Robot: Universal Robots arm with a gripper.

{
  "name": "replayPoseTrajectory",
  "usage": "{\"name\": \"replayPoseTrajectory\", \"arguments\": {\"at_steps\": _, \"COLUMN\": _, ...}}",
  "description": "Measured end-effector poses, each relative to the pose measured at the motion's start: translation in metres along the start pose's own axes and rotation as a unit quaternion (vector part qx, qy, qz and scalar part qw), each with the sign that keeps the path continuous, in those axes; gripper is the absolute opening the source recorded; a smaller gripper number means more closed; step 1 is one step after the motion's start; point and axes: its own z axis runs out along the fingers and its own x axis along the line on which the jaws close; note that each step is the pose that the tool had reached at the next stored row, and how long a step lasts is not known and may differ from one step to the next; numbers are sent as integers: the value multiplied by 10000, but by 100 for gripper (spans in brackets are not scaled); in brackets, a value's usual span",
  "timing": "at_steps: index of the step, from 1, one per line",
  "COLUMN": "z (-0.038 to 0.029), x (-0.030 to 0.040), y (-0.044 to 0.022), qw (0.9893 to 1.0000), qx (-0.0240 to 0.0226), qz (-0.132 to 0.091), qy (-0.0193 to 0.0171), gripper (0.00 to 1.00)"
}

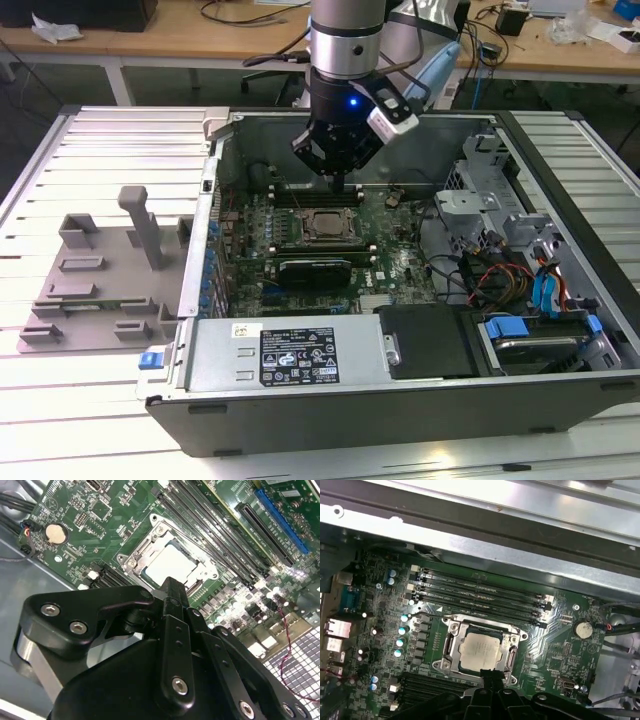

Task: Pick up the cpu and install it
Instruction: 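Install the first cpu locking lever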

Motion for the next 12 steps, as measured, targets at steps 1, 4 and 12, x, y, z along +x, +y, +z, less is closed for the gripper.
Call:
{"name": "replayPoseTrajectory", "arguments": {"at_steps": 1, "z": 0, "x": 0, "y": 0, "qw": 10000, "qx": -1, "qz": -35, "qy": -3, "gripper": 11}}
{"name": "replayPoseTrajectory", "arguments": {"at_steps": 4, "z": 0, "x": 0, "y": 0, "qw": 9999, "qx": -3, "qz": -137, "qy": -9, "gripper": 11}}
{"name": "replayPoseTrajectory", "arguments": {"at_steps": 12, "z": 0, "x": 0, "y": 0, "qw": 9988, "qx": -11, "qz": -491, "qy": -33, "gripper": 11}}
